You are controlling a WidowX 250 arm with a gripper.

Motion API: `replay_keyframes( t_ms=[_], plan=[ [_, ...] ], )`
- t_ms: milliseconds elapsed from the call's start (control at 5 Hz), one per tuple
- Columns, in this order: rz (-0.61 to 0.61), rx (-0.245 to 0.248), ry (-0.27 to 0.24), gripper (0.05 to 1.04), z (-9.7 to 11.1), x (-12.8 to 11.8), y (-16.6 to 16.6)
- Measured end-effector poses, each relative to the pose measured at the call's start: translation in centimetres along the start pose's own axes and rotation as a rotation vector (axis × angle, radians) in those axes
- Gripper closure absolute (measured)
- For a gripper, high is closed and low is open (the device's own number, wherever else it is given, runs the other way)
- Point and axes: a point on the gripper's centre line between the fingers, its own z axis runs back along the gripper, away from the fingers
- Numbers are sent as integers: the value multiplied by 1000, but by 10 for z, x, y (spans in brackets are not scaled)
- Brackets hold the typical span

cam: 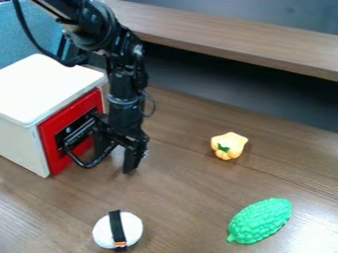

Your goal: Open the drawer.

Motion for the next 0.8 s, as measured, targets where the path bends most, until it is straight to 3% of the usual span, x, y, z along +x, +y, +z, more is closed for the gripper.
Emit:
replay_keyframes(
  t_ms=[200, 600, 800],
  plan=[
    [-89, -45, -17, 82, 3, 7, -29],
    [-266, -53, -19, 83, 8, 2, -93],
    [-270, -50, -19, 82, 10, -6, -103]
  ],
)
